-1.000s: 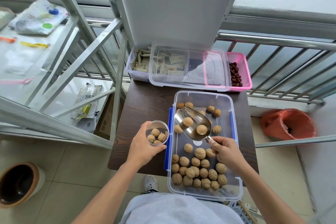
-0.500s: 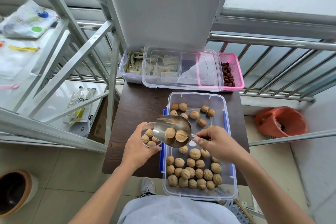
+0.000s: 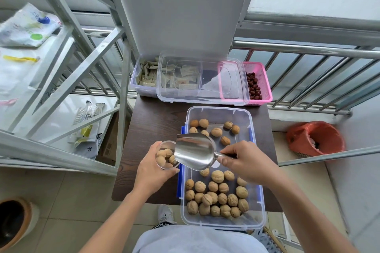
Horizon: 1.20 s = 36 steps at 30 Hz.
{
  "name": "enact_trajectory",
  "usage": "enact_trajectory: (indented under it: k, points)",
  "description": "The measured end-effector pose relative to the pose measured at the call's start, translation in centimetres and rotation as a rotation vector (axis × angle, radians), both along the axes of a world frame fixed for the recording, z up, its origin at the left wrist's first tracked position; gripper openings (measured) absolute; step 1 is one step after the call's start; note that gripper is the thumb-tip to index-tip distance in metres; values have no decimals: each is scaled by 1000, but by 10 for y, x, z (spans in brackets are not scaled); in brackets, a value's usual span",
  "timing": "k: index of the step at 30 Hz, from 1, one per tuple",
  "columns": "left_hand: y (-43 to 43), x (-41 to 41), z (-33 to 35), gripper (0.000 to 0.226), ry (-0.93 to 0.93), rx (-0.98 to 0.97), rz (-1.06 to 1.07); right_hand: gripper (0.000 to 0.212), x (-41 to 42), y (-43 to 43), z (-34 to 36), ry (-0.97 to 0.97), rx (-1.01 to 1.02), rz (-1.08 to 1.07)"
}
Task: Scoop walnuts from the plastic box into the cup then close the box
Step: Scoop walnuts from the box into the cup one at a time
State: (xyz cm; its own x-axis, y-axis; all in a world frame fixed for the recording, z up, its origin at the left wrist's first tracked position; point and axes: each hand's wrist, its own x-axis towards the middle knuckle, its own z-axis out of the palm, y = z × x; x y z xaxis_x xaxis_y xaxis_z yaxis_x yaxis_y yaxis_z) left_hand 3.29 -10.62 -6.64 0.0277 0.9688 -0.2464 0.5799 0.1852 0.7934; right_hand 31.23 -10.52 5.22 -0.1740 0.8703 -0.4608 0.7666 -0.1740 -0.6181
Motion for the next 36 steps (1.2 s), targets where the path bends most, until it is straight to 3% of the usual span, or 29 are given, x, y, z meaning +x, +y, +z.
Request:
enact_trajectory:
  k: [4, 9, 18, 36]
  points:
    - [1, 0, -2, 91, 4, -1, 8, 25, 8, 1, -12, 170, -90, -159]
    - [2, 0, -2, 94, 15, 4, 13, 35, 16, -1, -29, 292, -145, -412]
    - [5, 1, -4, 90, 21, 17, -1, 35, 19, -9, -63, -76, -262, -428]
    - [3, 1, -3, 89, 35, 14, -11, 33, 9, 3, -123, -119, -293, -477]
